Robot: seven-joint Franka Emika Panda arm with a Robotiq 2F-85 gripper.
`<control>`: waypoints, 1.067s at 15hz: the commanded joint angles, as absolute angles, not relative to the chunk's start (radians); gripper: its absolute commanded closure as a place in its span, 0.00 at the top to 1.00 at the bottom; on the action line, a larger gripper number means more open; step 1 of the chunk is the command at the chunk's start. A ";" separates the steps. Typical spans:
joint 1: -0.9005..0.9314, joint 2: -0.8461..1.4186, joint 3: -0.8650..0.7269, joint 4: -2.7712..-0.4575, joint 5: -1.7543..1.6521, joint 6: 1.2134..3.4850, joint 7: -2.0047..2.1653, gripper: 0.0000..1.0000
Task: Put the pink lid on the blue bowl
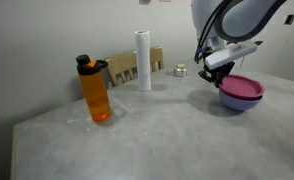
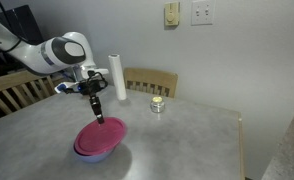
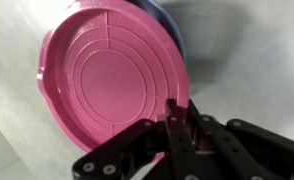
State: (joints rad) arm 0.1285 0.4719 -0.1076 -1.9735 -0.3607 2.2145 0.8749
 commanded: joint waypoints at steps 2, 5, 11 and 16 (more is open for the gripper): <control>0.140 0.423 -0.092 -2.035 -0.329 2.188 0.837 0.03; 0.146 0.412 -0.087 -2.047 -0.327 2.172 0.843 0.03; 0.160 0.408 -0.095 -2.054 -0.335 2.149 0.881 0.51; 0.209 0.338 -0.122 -2.130 -0.481 2.169 1.046 0.86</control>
State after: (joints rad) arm 0.1719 0.4276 -0.1017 -2.0380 -0.3946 2.1584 0.9754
